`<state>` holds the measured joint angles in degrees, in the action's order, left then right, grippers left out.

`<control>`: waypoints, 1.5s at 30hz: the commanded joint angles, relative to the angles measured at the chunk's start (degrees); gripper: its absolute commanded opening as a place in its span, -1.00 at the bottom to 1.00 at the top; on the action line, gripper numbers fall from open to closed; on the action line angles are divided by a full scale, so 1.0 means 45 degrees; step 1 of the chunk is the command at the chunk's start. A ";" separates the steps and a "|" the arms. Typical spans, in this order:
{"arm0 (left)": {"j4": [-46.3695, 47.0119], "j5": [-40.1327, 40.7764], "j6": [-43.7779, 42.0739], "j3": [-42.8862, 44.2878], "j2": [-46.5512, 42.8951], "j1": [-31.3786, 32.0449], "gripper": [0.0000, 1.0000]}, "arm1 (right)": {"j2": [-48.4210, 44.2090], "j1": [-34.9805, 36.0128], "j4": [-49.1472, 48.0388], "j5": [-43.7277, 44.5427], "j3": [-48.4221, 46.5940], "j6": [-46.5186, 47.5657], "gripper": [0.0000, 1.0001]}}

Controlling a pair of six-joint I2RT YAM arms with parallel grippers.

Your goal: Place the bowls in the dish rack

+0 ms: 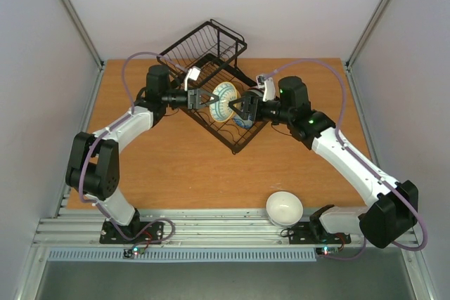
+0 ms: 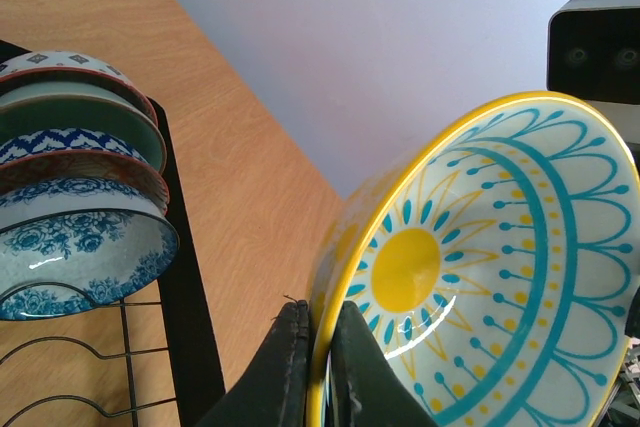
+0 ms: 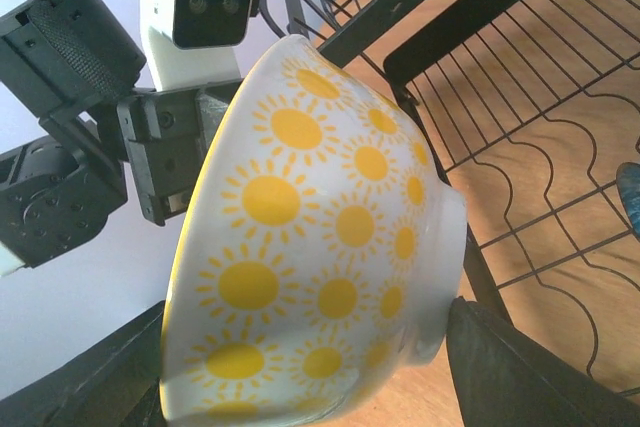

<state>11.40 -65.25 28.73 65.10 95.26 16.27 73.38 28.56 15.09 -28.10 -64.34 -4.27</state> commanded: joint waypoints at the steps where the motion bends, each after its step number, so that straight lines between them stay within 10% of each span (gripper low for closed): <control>1: 0.1384 -0.0967 0.0187 0.0132 -0.0662 0.0027 -0.99 | 0.0162 0.0018 0.0269 -0.0019 0.0376 -0.0241 0.42; 12: 0.1043 -0.0709 -0.0101 0.0133 -0.0682 0.0027 -0.99 | 0.0257 0.0158 0.1193 0.1818 0.0500 -0.0059 0.44; 26: 0.1885 -0.1106 0.0591 0.0046 -0.0604 0.0019 -0.99 | 0.0531 0.0158 -0.1214 -0.0894 0.0925 -0.0663 0.43; 38: 0.3272 -0.1417 0.1758 -0.0131 -0.0380 -0.0016 -0.99 | 0.0132 0.0158 -0.1986 -0.1287 0.1211 -0.0642 -0.95; 45: 0.2778 -0.1025 0.1592 -0.0081 -0.0426 -0.0116 -0.99 | -0.0204 0.0158 -0.1484 -0.0436 0.1179 -0.0359 -0.97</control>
<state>18.17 -65.21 31.66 63.66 95.26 15.75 73.84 28.84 6.42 -30.33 -60.05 -7.92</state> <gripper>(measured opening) 0.055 0.632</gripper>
